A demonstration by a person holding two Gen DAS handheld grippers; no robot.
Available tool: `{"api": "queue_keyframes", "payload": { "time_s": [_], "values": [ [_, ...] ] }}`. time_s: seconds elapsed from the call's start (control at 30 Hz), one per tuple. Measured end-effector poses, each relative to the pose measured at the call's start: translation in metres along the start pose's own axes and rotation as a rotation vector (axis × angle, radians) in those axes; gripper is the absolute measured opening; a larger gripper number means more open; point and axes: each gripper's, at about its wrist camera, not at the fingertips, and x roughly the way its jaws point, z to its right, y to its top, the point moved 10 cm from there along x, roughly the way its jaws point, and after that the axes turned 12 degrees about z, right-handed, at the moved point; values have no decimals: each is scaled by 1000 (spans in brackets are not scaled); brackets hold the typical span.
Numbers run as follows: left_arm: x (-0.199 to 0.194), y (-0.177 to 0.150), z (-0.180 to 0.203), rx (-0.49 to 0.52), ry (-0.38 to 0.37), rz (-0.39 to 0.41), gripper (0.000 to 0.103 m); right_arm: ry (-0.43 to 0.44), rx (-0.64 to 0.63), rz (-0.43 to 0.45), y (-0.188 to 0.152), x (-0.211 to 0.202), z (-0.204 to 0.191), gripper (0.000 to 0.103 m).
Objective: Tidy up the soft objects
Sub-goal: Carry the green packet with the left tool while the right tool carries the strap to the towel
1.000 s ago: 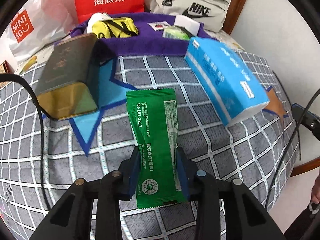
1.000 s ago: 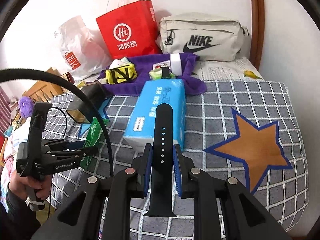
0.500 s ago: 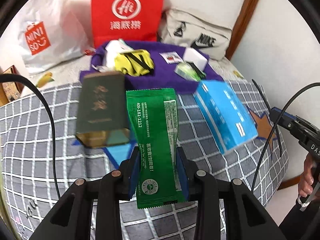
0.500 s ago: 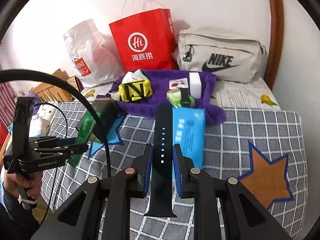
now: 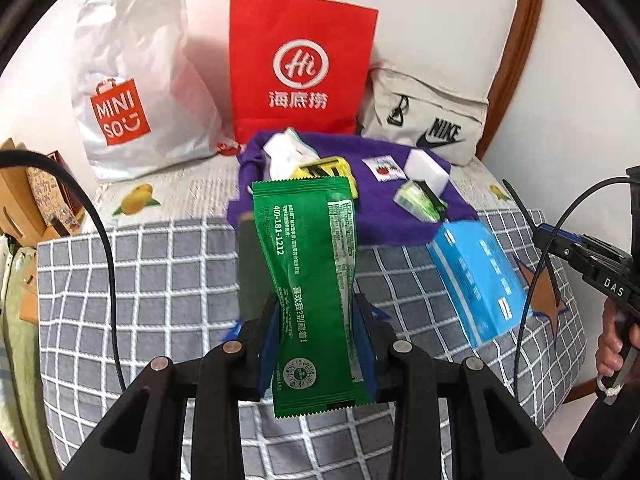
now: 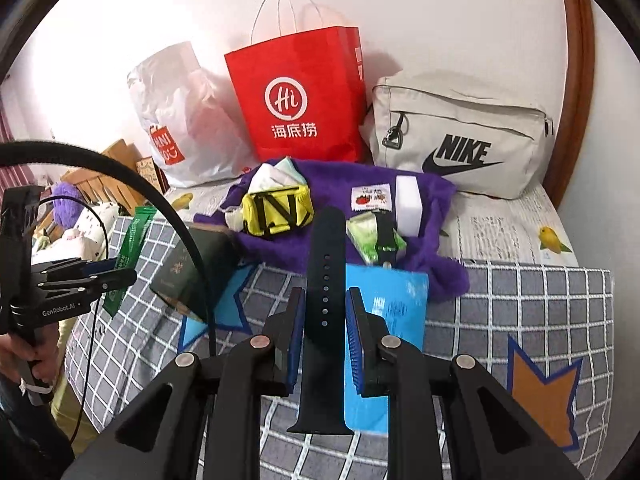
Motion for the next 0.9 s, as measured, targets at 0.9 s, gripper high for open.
{"api": "queue_keyframes", "payload": {
  "time_s": [0.9],
  "values": [
    [72, 111, -1, 33, -108, 54, 33, -26, 20, 16, 73, 79, 27, 21]
  ]
}}
